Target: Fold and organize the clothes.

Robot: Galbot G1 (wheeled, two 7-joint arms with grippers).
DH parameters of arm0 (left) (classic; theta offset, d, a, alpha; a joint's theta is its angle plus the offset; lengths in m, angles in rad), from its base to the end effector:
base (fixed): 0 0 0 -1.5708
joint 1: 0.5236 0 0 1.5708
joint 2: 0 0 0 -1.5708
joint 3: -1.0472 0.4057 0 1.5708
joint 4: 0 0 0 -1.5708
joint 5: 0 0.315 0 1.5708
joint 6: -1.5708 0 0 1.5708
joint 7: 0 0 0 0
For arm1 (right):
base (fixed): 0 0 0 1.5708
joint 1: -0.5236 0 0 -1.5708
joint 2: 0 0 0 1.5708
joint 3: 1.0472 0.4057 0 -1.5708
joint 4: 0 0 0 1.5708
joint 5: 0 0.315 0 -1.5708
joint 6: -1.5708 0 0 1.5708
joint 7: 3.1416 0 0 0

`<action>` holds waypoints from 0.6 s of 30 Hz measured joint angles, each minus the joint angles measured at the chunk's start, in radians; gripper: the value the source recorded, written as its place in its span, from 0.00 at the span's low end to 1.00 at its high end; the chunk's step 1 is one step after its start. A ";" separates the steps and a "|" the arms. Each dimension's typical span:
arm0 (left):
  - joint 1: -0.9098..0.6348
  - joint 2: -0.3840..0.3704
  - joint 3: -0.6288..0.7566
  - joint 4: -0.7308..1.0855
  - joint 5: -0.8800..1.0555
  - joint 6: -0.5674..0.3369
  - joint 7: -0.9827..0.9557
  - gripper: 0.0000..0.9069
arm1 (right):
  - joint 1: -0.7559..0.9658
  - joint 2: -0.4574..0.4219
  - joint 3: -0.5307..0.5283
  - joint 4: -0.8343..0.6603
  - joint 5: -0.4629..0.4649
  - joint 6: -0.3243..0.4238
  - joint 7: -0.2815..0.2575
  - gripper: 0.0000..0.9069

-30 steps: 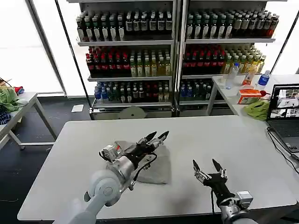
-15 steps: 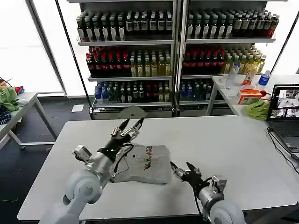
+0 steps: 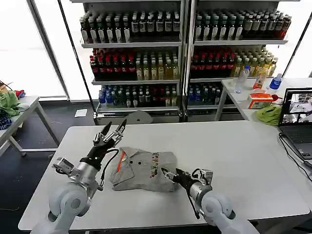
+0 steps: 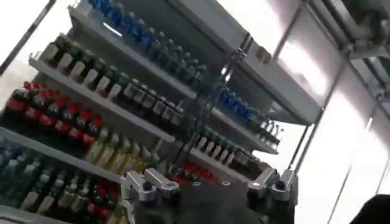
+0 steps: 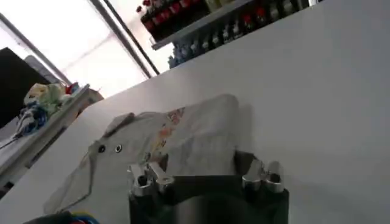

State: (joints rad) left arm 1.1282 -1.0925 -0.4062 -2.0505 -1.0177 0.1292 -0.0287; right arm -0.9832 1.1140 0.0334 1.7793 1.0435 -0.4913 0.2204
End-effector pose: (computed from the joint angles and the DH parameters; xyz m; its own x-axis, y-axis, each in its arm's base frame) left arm 0.2567 0.0908 -0.2678 -0.9210 0.3522 -0.1668 0.3873 0.7802 -0.4912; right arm 0.2950 -0.0200 -0.3514 -0.7154 -0.5174 0.4695 -0.2827 0.8289 0.4827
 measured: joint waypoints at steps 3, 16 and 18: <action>0.012 -0.004 -0.020 0.003 0.002 -0.001 -0.005 1.00 | 0.026 0.006 -0.026 -0.024 0.000 -0.004 0.001 0.00; 0.032 -0.008 -0.059 0.031 0.015 0.001 -0.018 1.00 | 0.071 0.009 -0.069 -0.067 -0.026 -0.009 -0.035 0.00; 0.039 -0.007 -0.067 0.035 0.014 0.002 -0.015 1.00 | 0.072 0.004 -0.065 -0.067 -0.038 -0.016 -0.046 0.00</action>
State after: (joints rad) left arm 1.1673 -1.0997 -0.4728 -2.0158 -1.0037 0.1316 -0.0438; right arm -0.9114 1.1178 -0.0321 1.7120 1.0055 -0.5069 0.1742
